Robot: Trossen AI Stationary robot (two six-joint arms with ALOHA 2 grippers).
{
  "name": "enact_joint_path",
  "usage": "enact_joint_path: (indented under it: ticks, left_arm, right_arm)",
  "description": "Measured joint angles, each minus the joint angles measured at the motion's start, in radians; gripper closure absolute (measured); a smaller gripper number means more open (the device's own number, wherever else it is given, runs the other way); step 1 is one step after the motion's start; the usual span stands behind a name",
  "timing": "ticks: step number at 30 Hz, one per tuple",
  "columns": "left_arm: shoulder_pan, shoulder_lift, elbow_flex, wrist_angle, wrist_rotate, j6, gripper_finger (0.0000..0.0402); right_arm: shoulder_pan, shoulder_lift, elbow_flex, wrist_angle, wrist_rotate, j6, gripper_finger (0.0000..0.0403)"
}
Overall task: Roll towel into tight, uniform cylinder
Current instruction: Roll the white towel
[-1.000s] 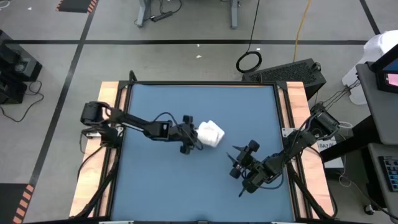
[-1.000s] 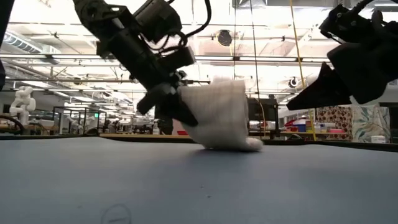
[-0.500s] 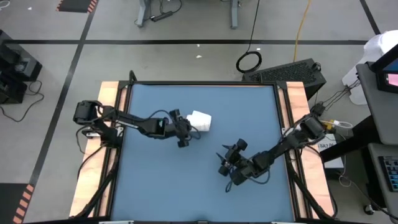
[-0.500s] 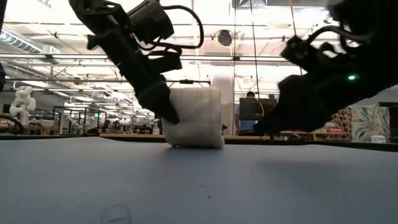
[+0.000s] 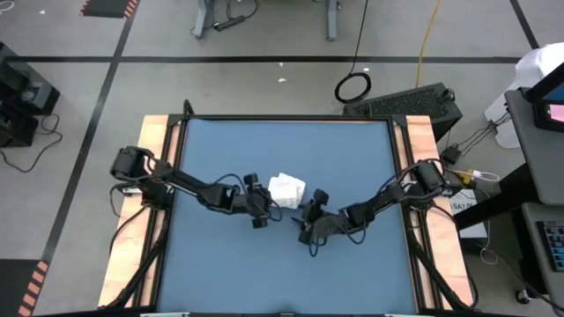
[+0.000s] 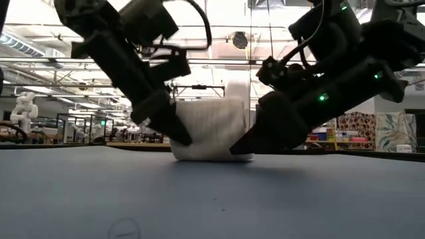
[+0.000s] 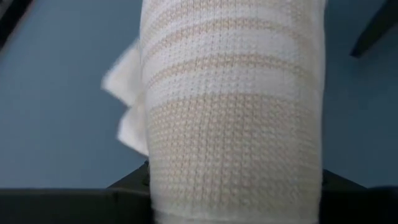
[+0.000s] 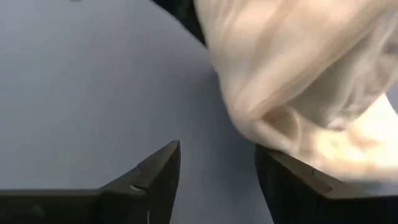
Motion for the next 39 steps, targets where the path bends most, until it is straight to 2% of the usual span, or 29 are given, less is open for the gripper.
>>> enact_joint_path:
  ticks: [8,17,19,22,24,28,32,35,39]
  left_arm:
    - [-0.032,0.063,0.000,0.102,0.002,0.041,0.0224]
    - [-0.035,0.048,0.001,0.110,0.010,0.122,0.0224]
    - [-0.023,0.048,0.001,0.112,0.011,0.115,0.0224]
    - [-0.014,0.048,0.001,0.118,0.011,0.098,0.0224]
    - [-0.015,0.048,0.001,0.139,0.011,0.099,0.0224]
    - [-0.016,0.048,0.001,0.163,0.033,0.100,0.0224]
    - [-0.016,0.049,0.001,0.167,0.043,0.104,0.0224]
    - [-0.016,0.049,0.001,0.161,0.088,0.104,0.0224]
    - [-0.017,0.055,0.001,0.167,0.157,0.124,0.0224]
  right_arm:
    - [-0.008,-0.007,0.004,-0.153,-0.014,0.076,0.0229]
    - [0.007,-0.051,0.000,-0.273,0.068,0.089,0.0231]
    - [0.022,-0.077,-0.001,-0.313,0.057,0.090,0.0231]
    - [0.062,-0.118,-0.002,-0.328,-0.026,0.081,0.0231]
    - [0.091,-0.127,-0.002,-0.305,-0.035,0.079,0.0231]
    - [0.122,-0.104,-0.001,-0.182,0.069,0.013,0.0231]
    - [0.103,-0.052,-0.037,-0.023,0.059,-0.043,0.0232]
    - [0.085,-0.020,-0.079,0.063,0.088,-0.024,0.0232]
    - [0.078,-0.010,-0.132,0.090,0.120,0.042,0.0232]
